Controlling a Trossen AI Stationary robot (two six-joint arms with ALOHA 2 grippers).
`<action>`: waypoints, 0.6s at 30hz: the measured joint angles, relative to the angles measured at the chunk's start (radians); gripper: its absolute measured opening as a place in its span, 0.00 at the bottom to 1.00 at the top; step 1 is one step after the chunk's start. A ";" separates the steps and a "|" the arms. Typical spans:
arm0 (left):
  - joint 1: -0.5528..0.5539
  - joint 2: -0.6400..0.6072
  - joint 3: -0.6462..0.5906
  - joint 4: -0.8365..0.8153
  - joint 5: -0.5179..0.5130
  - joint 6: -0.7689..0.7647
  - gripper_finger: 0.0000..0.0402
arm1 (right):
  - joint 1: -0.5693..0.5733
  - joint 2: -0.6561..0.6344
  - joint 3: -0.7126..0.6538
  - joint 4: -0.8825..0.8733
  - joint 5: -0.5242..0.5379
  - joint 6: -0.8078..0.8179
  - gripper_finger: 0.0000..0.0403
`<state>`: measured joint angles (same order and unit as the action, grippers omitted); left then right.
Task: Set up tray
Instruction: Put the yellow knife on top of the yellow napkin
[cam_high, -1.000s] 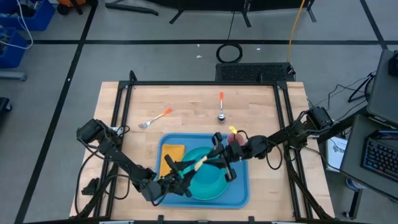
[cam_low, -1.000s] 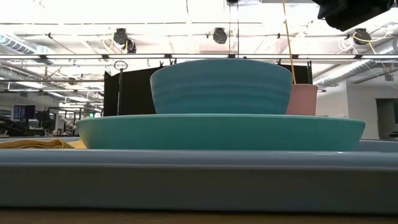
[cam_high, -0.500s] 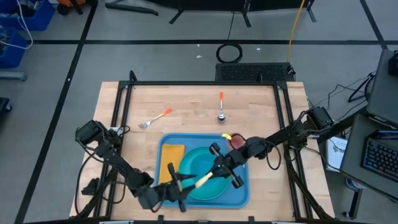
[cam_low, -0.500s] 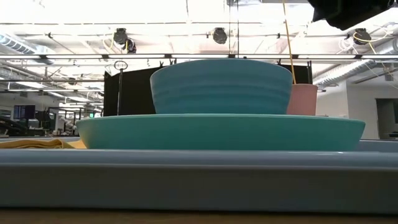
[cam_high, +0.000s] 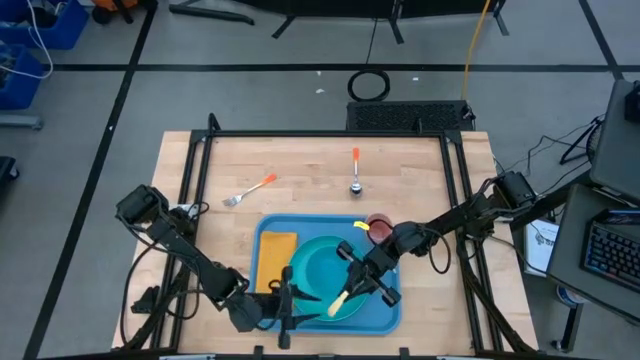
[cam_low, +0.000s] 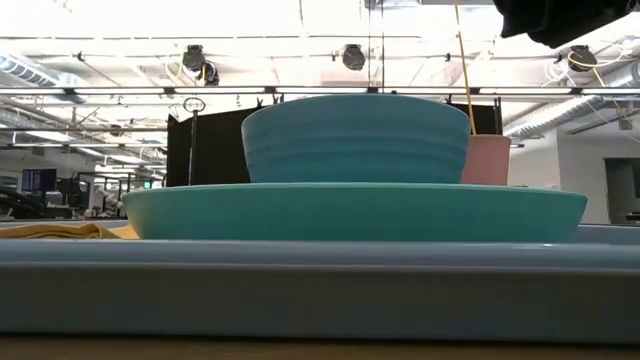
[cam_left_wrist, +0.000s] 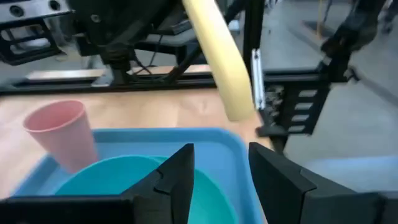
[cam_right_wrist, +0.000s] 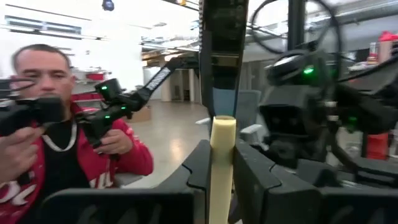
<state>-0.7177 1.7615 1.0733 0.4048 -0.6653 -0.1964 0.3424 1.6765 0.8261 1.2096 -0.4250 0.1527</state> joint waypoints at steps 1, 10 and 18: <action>0.008 -0.001 0.000 0.001 0.017 -0.026 0.39 | 0.000 0.000 0.000 -0.008 0.004 -0.003 0.08; 0.062 -0.001 0.000 0.016 0.138 -0.078 0.39 | 0.000 -0.001 0.000 -0.035 0.003 -0.028 0.08; 0.089 0.000 0.000 0.075 0.264 -0.101 0.39 | 0.000 -0.001 0.000 -0.049 0.004 -0.049 0.08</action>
<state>-0.6285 1.7611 1.0733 0.4802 -0.4011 -0.2972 0.3424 1.6752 0.8261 1.1607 -0.4206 0.1036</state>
